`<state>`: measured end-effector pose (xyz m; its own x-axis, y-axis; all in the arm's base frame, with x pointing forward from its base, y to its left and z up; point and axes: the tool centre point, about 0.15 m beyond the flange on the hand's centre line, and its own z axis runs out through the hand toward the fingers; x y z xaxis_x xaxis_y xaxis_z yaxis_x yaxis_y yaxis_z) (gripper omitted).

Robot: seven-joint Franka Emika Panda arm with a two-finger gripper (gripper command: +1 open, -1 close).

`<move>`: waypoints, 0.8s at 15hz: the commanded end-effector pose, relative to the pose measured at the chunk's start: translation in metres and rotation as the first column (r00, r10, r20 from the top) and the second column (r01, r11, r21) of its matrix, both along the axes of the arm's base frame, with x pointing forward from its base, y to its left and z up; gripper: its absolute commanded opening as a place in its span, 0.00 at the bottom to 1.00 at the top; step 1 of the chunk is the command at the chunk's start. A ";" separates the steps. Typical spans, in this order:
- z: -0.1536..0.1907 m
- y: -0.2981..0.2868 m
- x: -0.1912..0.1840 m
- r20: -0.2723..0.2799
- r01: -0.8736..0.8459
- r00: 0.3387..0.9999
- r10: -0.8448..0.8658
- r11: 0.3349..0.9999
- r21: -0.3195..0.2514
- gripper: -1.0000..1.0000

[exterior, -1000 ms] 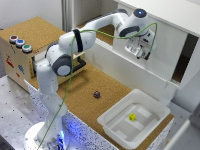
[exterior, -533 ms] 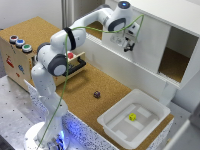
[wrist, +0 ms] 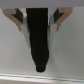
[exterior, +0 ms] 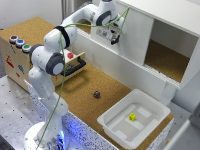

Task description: Push the sliding door to the left

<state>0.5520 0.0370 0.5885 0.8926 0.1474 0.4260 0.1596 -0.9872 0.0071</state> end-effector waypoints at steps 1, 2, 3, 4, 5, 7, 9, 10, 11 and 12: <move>-0.010 0.078 0.046 0.056 -0.013 0.998 0.017 0.997 -0.070 0.00; -0.009 0.090 0.050 0.059 -0.028 0.998 0.032 0.997 -0.077 0.00; -0.007 0.103 0.053 0.065 -0.041 0.997 0.046 0.996 -0.076 0.00; -0.006 0.114 0.055 0.069 -0.055 0.996 0.060 0.996 -0.075 0.00; -0.004 0.121 0.057 0.073 -0.064 0.995 0.070 0.995 -0.074 0.00; 0.003 0.138 0.059 0.087 -0.089 0.992 0.096 0.993 -0.078 0.00; 0.011 0.147 0.058 0.101 -0.105 0.988 0.115 0.990 -0.093 0.00; 0.011 0.152 0.053 0.109 -0.095 0.988 0.108 0.988 -0.122 1.00; 0.011 0.151 0.044 0.127 -0.058 0.989 0.078 0.986 -0.154 1.00; 0.011 0.150 0.029 0.167 -0.011 0.985 0.041 0.984 -0.176 1.00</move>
<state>0.5545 0.1514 0.5900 0.8374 0.2691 0.4758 0.2864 -0.9574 0.0374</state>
